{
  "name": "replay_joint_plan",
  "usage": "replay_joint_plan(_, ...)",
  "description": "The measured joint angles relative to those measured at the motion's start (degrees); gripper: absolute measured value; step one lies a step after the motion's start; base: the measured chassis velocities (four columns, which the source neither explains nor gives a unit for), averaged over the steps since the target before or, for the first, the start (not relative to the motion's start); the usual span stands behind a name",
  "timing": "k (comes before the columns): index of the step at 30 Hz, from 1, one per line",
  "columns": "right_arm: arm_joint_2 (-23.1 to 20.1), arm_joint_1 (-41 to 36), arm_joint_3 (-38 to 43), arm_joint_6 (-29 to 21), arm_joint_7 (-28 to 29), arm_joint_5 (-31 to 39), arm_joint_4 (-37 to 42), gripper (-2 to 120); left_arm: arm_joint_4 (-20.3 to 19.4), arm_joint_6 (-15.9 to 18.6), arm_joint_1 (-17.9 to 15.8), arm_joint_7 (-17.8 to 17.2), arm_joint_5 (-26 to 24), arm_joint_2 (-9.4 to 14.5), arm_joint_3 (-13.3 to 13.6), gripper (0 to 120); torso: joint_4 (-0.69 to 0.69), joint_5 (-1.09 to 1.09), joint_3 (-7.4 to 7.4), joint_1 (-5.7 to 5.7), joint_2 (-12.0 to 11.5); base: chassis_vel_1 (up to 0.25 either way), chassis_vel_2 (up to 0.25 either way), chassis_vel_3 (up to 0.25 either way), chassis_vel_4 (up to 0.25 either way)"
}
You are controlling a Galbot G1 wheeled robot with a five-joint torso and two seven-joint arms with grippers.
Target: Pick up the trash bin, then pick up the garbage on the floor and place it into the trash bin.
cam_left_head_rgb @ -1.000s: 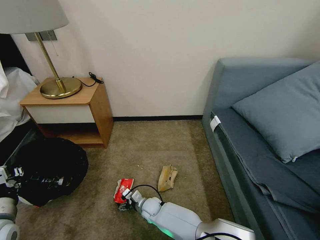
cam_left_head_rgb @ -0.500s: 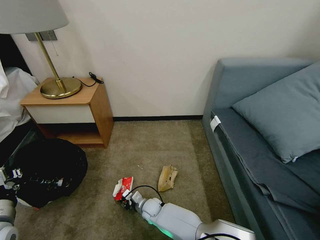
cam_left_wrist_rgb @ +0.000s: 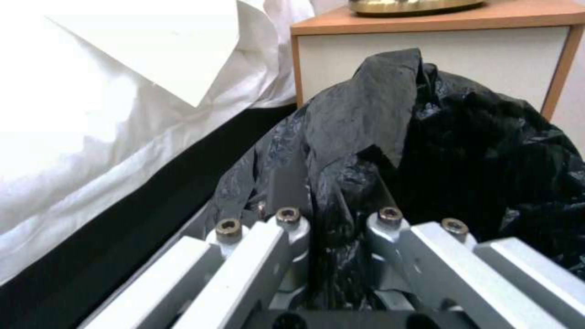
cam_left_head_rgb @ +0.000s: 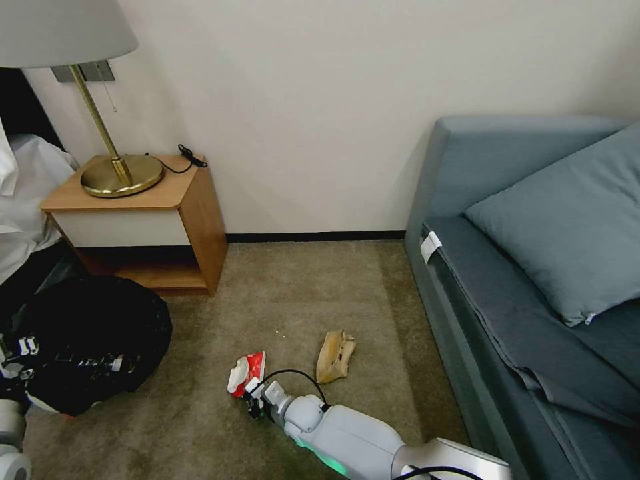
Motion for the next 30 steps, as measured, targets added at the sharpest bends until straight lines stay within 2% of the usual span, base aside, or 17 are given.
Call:
replay_joint_plan(12, 0.0, 0.9, 5.5, -0.5, 2.0, -0.9, 9.6, 0, -0.4, 0.6, -0.7, -0.3, -1.6, 1.2, -1.0, 6, 0.01, 0.0, 0.0, 0.0, 0.0, 0.0, 0.0, 0.0, 0.0)
replay_joint_plan(20, -0.9, 3.3, 10.4, -0.9, 3.4, -0.3, 16.4, 0, -0.4, 1.1, -2.6, -0.3, -1.9, 1.6, 1.1, 6, 0.02, 0.03, 0.0, 0.0, 0.0, 0.0, 0.0, 0.0, 0.0)
replay_joint_plan(23, -3.8, 4.8, 12.5, -2.5, 4.6, 2.0, 20.9, 0, 0.0, 1.0, -3.9, -0.2, -2.2, 1.9, 2.8, 6, -0.01, 0.02, 0.0, 0.0, 0.0, 0.0, 0.0, 0.0, 0.0)
replay_joint_plan(30, -6.6, 6.9, 15.0, -3.7, 5.6, 4.5, 25.1, 0, 1.1, -0.3, -5.5, 1.5, -2.2, 2.2, 4.7, 6, 0.0, 0.02, 0.0, 0.0, 0.0, 0.0, 0.0, 0.0, 0.0)
